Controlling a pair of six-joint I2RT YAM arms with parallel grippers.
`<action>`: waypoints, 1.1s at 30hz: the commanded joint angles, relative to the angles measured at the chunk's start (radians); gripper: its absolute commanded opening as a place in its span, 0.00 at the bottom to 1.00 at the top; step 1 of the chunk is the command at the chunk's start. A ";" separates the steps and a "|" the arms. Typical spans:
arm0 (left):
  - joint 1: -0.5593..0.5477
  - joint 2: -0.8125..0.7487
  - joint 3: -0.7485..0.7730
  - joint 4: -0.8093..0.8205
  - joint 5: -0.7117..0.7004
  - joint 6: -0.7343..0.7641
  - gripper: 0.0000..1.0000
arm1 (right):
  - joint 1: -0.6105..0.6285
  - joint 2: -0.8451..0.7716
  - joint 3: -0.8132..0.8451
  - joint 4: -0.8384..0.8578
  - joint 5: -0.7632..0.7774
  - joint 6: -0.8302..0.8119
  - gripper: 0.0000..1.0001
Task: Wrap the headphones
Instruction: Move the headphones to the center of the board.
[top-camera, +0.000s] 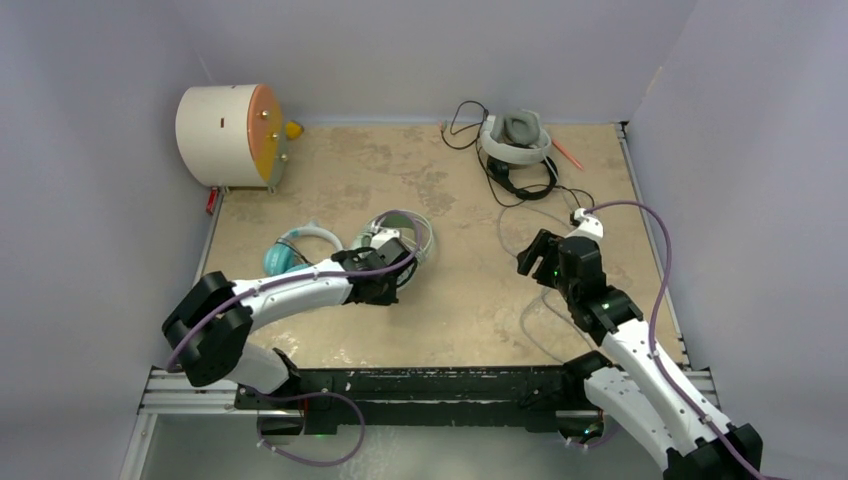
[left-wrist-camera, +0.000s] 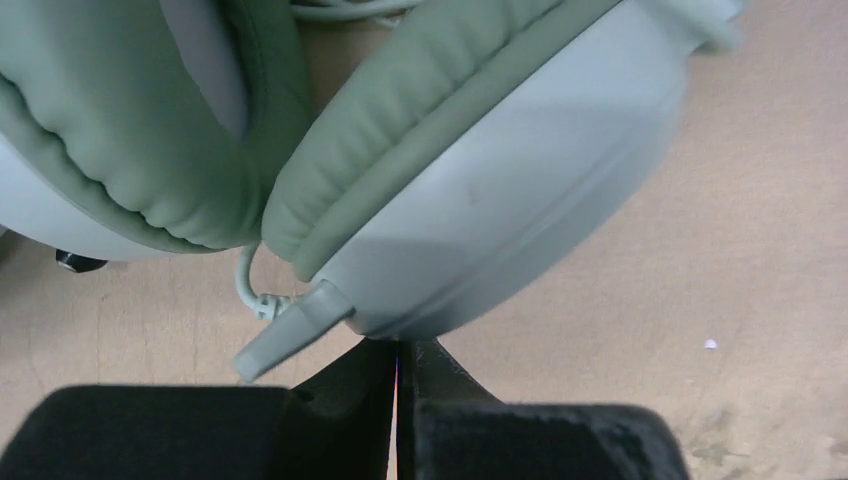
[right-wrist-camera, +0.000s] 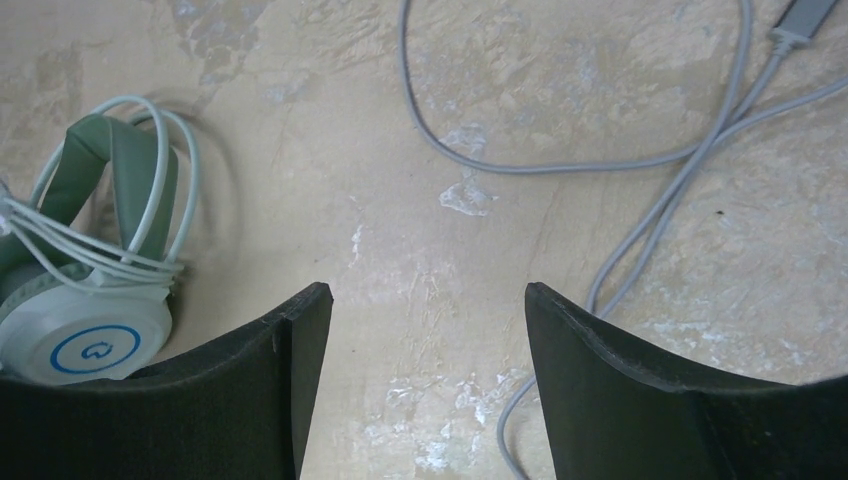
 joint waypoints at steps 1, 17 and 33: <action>0.012 -0.061 0.019 0.066 0.059 0.045 0.00 | 0.001 0.022 0.005 0.051 -0.081 -0.028 0.74; -0.135 0.112 0.361 0.102 0.172 0.221 0.00 | 0.001 0.032 0.031 0.030 -0.124 -0.055 0.74; 0.062 0.484 0.587 0.074 0.076 0.261 0.00 | 0.001 -0.075 0.046 -0.059 -0.055 -0.057 0.74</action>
